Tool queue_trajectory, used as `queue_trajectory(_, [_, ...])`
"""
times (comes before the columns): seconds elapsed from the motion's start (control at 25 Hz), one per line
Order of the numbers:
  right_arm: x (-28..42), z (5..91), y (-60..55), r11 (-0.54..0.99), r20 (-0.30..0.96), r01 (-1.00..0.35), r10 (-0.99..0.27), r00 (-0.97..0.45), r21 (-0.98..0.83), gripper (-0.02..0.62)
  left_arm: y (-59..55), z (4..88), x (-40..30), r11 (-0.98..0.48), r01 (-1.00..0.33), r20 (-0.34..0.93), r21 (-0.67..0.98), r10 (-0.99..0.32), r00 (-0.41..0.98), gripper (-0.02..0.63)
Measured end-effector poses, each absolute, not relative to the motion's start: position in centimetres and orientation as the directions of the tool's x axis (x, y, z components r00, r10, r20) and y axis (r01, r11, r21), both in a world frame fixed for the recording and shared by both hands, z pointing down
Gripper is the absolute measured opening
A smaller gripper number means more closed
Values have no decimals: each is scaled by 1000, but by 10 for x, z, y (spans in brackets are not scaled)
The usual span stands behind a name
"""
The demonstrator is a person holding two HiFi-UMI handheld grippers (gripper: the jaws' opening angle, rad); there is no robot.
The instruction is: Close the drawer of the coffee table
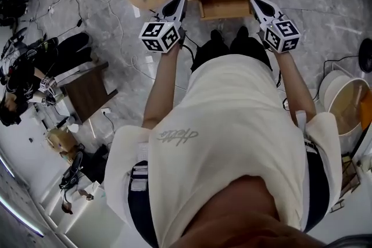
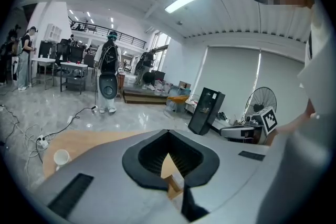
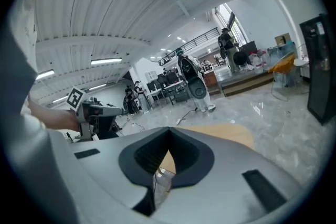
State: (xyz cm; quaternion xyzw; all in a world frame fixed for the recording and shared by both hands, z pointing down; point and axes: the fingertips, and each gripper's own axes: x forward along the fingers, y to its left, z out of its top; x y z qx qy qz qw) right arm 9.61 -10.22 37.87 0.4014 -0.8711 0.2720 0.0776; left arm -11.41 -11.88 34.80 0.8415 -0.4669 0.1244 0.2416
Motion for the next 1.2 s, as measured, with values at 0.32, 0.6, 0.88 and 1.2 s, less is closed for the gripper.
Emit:
queue_trajectory(0.32, [103,423,-92,451,439,-797,-669,-600,-402,-6,-103,437,-111,-432,-825,541,364,-623,565,5])
queue_trajectory(0.6, [103,506,-80,402,574,-828,-597,-561,-391,-6,-89,535,-115,-397,-816,631,421,-518,578,5])
queue_trajectory(0.88, [75,610,-89,447,662,-810,-480,-576,-381,-6,-88,647,-129,-221,-820,674,528,-479,563,5])
queue_trajectory(1.2, [80,764,-84,302,782,-853,-352,-514,-425,-5,-61,780,-131,-97,-801,723,591,-376,579,5])
